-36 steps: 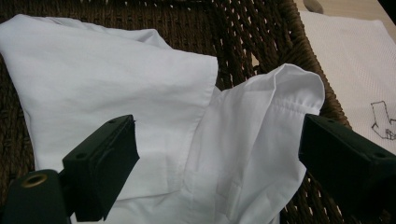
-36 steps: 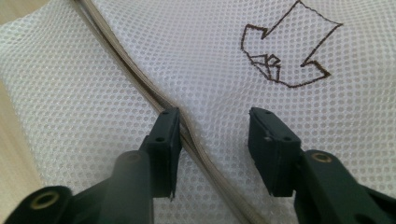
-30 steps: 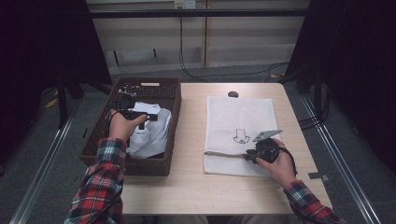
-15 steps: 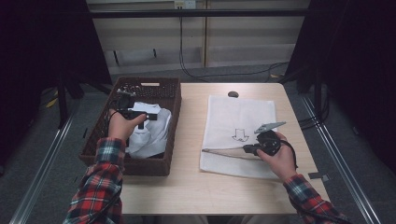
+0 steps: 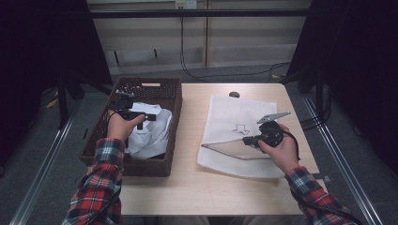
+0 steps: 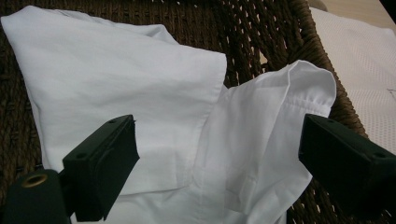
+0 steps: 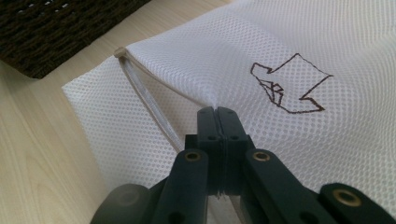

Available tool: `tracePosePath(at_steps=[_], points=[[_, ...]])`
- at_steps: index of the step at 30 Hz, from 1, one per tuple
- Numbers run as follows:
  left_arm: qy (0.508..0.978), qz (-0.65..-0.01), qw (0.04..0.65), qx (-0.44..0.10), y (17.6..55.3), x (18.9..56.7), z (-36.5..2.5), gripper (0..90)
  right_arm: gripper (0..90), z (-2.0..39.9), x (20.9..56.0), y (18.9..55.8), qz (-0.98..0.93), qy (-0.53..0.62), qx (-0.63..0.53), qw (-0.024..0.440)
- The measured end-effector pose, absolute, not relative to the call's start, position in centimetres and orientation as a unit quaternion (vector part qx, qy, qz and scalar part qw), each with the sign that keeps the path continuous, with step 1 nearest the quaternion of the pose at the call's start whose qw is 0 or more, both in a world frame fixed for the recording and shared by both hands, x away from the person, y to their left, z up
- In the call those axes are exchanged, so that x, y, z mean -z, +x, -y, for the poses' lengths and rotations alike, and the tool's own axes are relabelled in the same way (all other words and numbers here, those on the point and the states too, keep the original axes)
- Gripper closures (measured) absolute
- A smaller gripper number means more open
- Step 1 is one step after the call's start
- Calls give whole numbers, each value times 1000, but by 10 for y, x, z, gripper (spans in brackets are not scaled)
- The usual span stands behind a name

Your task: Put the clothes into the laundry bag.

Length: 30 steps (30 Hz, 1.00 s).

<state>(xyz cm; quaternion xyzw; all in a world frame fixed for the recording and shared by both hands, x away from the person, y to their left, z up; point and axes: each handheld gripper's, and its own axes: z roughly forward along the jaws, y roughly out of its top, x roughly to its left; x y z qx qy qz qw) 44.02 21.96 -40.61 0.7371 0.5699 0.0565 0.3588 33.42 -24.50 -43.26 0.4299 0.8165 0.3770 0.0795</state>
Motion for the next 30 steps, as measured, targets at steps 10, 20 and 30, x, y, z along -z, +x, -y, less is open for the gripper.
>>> tracePosePath(at_steps=[10, 20, 30], points=[[742, -573, 342, -70, 446, 410, -227, 107, 899, 238, 417, 339, -818, 420, -382, 89], [739, -592, 315, -65, 457, 436, -228, 63, 899, 236, 423, 338, -821, 413, -386, 80], [751, -578, 314, -46, 465, 468, -212, 51, 898, 237, 424, 336, -821, 412, -388, 73]])
